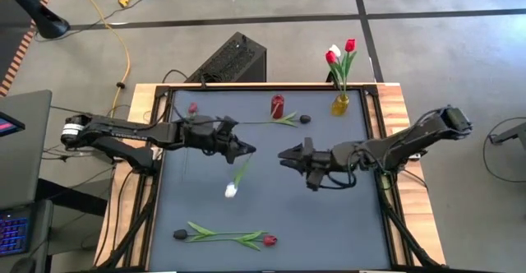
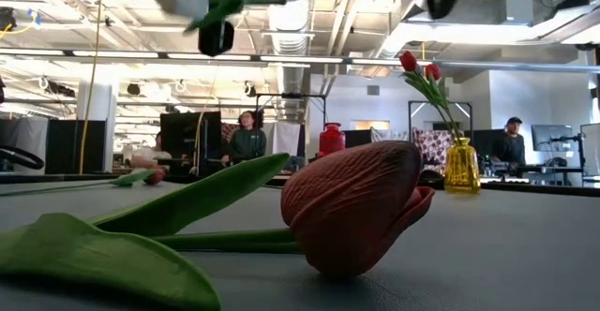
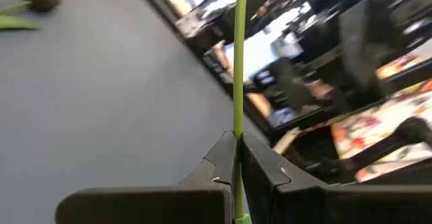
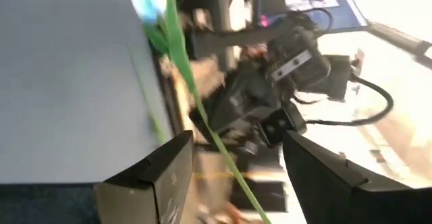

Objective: Sort flowers into vase by color
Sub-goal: Put the white tulip into the yellow vase

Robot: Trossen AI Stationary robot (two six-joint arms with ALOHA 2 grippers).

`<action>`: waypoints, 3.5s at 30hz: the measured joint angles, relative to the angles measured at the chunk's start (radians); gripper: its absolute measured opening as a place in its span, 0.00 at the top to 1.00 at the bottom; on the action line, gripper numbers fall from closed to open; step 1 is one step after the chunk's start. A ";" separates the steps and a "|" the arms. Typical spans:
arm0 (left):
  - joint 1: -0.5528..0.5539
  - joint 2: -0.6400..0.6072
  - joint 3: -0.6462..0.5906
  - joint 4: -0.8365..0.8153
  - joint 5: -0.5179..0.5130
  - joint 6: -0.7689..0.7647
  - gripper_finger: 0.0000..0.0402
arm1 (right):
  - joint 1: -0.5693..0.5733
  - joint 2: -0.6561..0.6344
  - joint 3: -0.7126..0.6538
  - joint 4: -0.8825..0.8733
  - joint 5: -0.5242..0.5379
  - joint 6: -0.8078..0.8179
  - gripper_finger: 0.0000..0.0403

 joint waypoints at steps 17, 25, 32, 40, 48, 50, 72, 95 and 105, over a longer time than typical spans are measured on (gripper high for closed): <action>-0.132 -0.001 0.000 0.014 -0.165 -0.162 1.00 | -0.015 0.303 0.071 0.373 0.186 -0.418 0.37; -0.132 -0.001 0.000 0.013 -0.161 -0.160 1.00 | -0.043 0.369 0.137 0.371 0.188 -0.420 0.37; -0.132 -0.001 0.000 0.013 -0.149 -0.142 1.00 | -0.054 0.372 0.138 0.372 0.188 -0.419 0.45; -0.132 -0.001 0.000 0.013 -0.149 -0.143 1.00 | -0.055 0.372 0.138 0.369 0.188 -0.419 0.69; -0.132 -0.001 0.000 0.013 -0.150 -0.146 1.00 | -0.045 0.372 0.138 0.346 0.188 -0.419 0.88; -0.132 -0.001 0.000 0.009 -0.149 -0.141 0.99 | -0.039 0.372 0.138 0.332 0.189 -0.414 0.93; -0.027 -0.209 0.000 -0.189 -0.252 0.343 0.77 | -0.026 0.152 0.136 -0.044 -0.048 0.213 0.94; -0.083 -0.203 -0.284 0.147 -0.369 0.763 0.77 | -0.301 -0.582 0.034 -0.583 -0.102 1.063 0.94; -0.083 -0.203 -0.412 0.472 -0.366 0.783 0.77 | -0.545 -0.876 -0.234 -0.400 -0.022 1.151 0.94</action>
